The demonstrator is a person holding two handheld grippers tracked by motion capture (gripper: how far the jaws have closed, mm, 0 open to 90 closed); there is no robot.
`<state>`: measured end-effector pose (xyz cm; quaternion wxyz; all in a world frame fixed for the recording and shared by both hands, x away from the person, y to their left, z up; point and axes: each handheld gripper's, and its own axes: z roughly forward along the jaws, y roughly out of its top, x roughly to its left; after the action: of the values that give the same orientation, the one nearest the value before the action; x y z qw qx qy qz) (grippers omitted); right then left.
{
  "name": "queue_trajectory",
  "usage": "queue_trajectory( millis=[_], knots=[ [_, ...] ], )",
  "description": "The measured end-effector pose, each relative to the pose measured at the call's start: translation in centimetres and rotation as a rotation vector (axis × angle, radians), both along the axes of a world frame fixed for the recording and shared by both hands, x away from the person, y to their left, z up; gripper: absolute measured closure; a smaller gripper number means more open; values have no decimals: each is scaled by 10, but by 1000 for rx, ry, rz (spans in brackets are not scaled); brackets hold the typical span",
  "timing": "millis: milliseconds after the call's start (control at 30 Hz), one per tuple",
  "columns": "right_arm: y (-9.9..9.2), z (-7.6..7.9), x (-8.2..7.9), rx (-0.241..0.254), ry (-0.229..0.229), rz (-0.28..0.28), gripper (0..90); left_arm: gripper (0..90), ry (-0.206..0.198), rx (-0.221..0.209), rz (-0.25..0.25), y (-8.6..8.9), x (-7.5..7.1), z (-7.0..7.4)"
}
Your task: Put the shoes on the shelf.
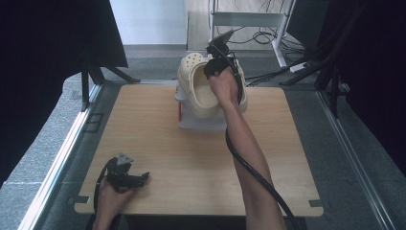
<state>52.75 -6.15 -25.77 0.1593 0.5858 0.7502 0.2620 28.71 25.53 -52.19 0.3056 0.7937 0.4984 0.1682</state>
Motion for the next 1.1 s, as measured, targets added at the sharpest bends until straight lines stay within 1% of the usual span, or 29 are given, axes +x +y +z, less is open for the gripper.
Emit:
queue_trajectory(
  millis=[233,433,567,633,833,967,1100],
  knots=[
    [2,-3,23,6,0,-56,653,0,-1,1,-3,0,0,0],
    [3,-8,42,21,12,-103,653,0,-1,1,-4,0,0,0],
    [4,-12,54,23,16,-130,654,0,0,0,-5,0,0,0],
    [5,-13,59,26,13,-137,653,0,-4,1,-1,0,0,0],
    [8,-20,73,22,12,-152,653,0,0,0,-6,0,0,0],
    [11,-25,78,26,8,-156,652,0,0,-2,-6,0,0,0],
    [13,-32,81,32,4,-146,648,0,0,0,-4,0,0,0]
  ],
)
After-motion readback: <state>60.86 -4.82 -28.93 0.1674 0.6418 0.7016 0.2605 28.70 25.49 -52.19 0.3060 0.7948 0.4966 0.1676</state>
